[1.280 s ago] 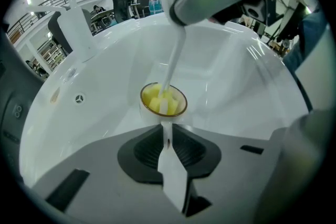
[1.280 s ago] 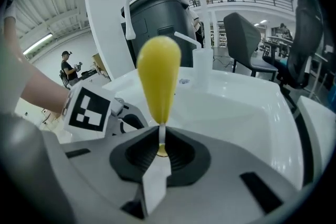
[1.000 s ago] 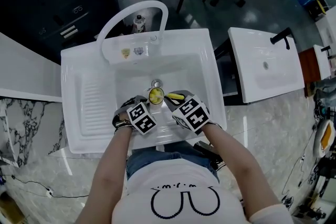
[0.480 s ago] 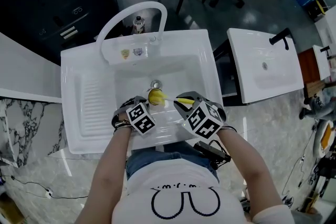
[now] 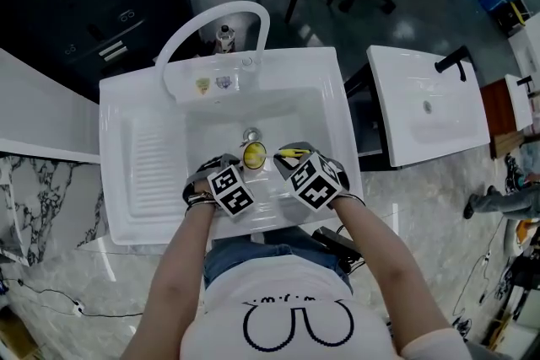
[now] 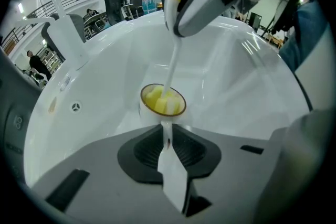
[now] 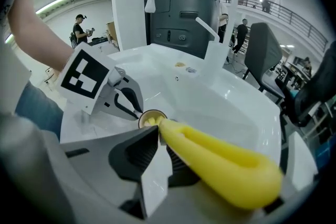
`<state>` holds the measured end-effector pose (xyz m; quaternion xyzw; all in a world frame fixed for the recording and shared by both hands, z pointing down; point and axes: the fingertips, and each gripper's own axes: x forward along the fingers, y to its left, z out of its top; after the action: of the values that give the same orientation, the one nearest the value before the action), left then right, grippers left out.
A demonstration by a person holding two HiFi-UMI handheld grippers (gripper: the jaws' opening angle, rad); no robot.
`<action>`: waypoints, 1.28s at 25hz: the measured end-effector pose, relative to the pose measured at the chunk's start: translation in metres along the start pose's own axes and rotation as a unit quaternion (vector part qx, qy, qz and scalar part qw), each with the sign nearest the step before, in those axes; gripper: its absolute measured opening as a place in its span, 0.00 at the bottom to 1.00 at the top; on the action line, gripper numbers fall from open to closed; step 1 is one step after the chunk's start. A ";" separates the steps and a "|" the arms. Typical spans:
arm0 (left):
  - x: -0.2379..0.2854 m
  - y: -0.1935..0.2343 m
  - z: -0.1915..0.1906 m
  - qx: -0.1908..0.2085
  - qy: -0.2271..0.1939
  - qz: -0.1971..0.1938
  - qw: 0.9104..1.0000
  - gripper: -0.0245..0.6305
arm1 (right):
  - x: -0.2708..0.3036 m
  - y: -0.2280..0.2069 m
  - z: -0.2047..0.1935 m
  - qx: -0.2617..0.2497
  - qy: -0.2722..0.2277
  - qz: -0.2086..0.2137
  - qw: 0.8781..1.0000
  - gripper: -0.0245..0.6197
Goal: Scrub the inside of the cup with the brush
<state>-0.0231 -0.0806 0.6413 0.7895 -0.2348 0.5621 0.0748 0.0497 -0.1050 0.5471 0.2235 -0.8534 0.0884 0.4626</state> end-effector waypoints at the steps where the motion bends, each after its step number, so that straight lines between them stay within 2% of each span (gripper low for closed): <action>1: 0.000 0.000 0.000 -0.001 0.000 0.000 1.000 0.14 | 0.003 0.000 0.000 0.003 0.000 -0.002 1.000 0.13; 4: 0.000 0.001 0.000 -0.004 0.002 0.001 1.000 0.14 | 0.006 -0.001 0.000 0.016 -0.003 0.000 1.000 0.13; 11: 0.000 0.000 -0.004 -0.016 0.005 -0.002 1.000 0.14 | -0.007 0.019 0.005 0.059 -0.028 0.043 0.997 0.10; 14: 0.000 0.001 -0.004 -0.035 0.002 -0.006 0.999 0.14 | -0.019 0.018 0.005 0.077 -0.028 0.046 0.996 0.10; 17: -0.001 0.002 -0.003 -0.078 -0.010 -0.022 0.997 0.14 | -0.035 0.012 0.004 0.112 -0.040 0.048 0.992 0.10; 20: -0.002 0.003 -0.004 -0.146 -0.029 -0.050 0.988 0.14 | -0.053 0.008 0.005 0.139 -0.059 0.044 0.988 0.10; 23: -0.003 0.002 -0.004 -0.214 -0.049 -0.086 0.972 0.14 | -0.070 0.006 0.008 0.163 -0.080 0.036 0.983 0.10; 28: -0.006 0.003 -0.002 -0.273 -0.061 -0.118 0.953 0.14 | -0.100 0.003 0.015 0.187 -0.108 0.021 0.976 0.10; 32: -0.006 0.004 -0.002 -0.316 -0.068 -0.135 0.937 0.14 | -0.110 0.016 0.005 0.183 -0.087 0.037 0.978 0.10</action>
<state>-0.0275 -0.0816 0.6362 0.7857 -0.2957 0.3889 0.3796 0.0898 -0.0598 0.4542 0.2800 -0.8673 0.2404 0.3340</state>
